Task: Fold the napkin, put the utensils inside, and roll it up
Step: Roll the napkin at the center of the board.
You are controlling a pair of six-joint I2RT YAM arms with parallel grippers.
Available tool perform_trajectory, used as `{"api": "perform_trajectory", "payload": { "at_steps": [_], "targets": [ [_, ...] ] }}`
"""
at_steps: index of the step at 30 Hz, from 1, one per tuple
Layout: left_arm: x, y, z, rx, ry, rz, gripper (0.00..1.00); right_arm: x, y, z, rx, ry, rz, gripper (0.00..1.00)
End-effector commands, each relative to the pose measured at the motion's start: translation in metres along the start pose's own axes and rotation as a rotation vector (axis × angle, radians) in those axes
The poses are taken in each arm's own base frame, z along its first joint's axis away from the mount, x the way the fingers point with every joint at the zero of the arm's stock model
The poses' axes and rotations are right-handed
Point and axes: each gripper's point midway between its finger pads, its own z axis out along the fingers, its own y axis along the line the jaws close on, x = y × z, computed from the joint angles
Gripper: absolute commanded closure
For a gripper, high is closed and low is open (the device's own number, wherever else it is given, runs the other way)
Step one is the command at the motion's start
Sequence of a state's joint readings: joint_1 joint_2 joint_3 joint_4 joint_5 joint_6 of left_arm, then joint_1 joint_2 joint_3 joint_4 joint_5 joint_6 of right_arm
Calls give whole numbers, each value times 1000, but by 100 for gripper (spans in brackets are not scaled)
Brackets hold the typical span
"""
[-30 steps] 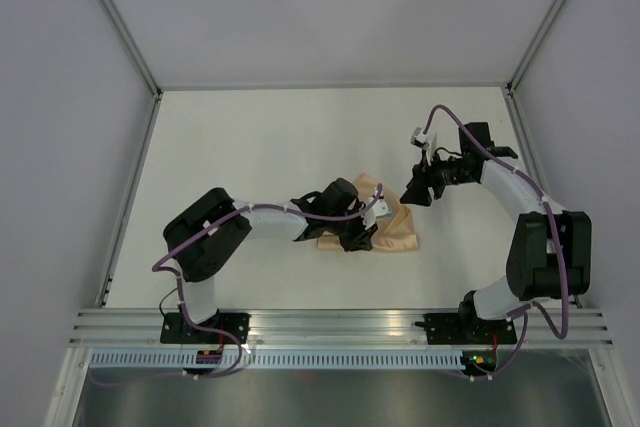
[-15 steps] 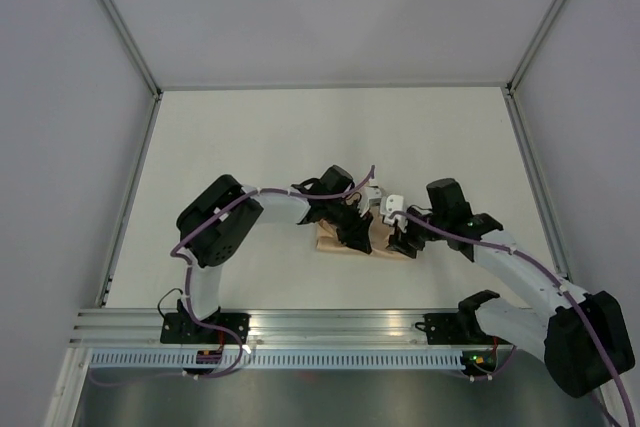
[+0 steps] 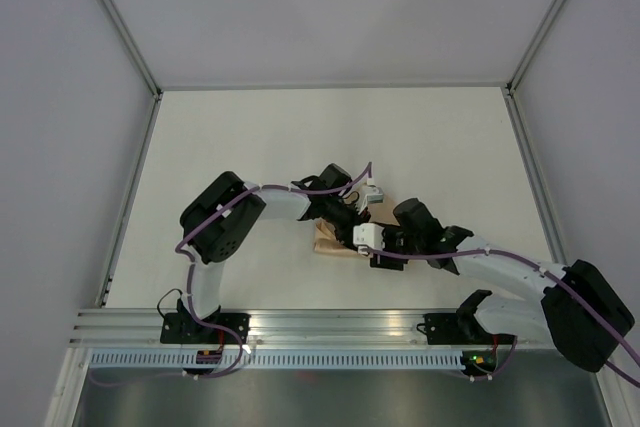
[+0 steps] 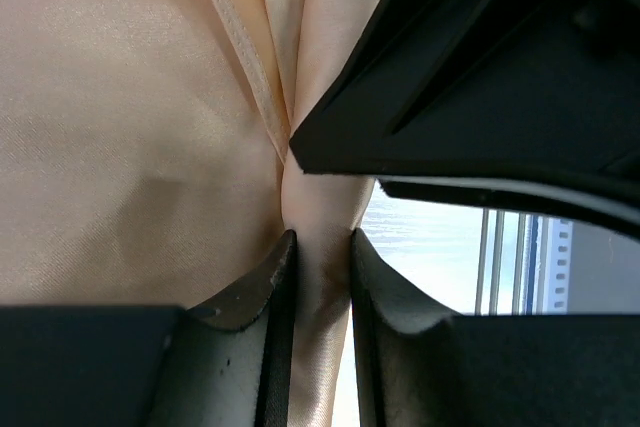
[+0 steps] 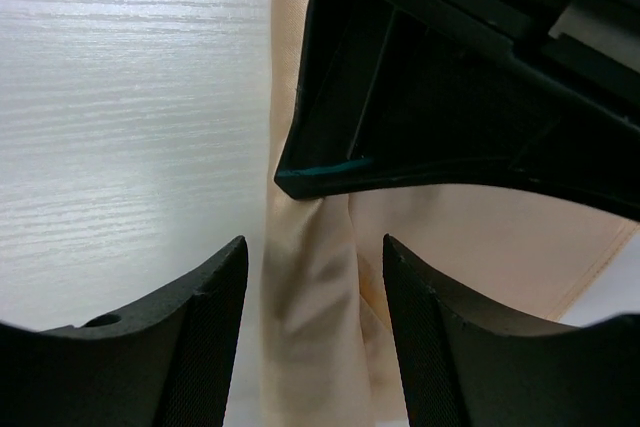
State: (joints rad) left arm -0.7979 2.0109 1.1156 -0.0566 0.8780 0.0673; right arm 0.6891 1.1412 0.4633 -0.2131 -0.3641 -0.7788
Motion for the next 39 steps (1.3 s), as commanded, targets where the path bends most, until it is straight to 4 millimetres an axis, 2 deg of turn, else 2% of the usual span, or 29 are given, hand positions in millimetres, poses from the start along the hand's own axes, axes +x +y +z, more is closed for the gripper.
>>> {"api": "perform_trajectory", "payload": {
  "at_steps": [1, 5, 12, 15, 16, 18, 19, 22, 27, 30, 33, 34, 36, 37, 38, 39],
  "targets": [
    [34, 6, 5, -13, 96, -121, 98, -4, -9, 6, 57, 10, -41, 38],
    [34, 6, 6, -13, 96, -123, 98, -5, -4, 14, 47, 30, -61, 39],
    [36, 6, 7, -5, 101, -127, 98, 7, 4, 28, 29, 96, -74, 43],
    [36, 7, 7, -7, 101, -127, 97, 13, 6, 29, 27, 112, -68, 57],
    [35, 6, 7, -4, 99, -125, 94, 16, 8, 29, 23, 123, -65, 67],
    [32, 5, 6, -9, 92, -117, 87, 20, 10, 29, 17, 132, -62, 74],
    [30, 6, 5, -15, 89, -112, 80, 22, 12, 28, 11, 140, -59, 78],
    [20, 7, 1, -46, 66, -85, 64, 29, 22, 26, -21, 155, -49, 84],
    [-4, 10, -10, -109, -1, -34, 53, 31, 33, 24, -84, 170, -33, 92],
    [-24, 16, -24, -184, -70, 0, 51, 30, 37, 23, -115, 161, -19, 96],
    [-35, 24, -44, -277, -131, -22, 50, 29, 38, 21, -139, 148, 6, 96],
    [-48, 38, -54, -364, -186, -4, 48, 30, 40, 20, -153, 152, 17, 96],
    [-53, 43, -70, -433, -237, -15, 47, 28, 37, 20, -170, 145, 36, 97],
    [-62, 58, -84, -538, -293, -18, 46, 28, 41, 19, -200, 144, 50, 97],
    [-55, 62, -91, -574, -308, -38, 45, 26, 38, 19, -210, 139, 63, 97],
    [-66, 59, -104, -601, -372, -42, 44, 25, 39, 18, -224, 137, 65, 97]
  ]
}}
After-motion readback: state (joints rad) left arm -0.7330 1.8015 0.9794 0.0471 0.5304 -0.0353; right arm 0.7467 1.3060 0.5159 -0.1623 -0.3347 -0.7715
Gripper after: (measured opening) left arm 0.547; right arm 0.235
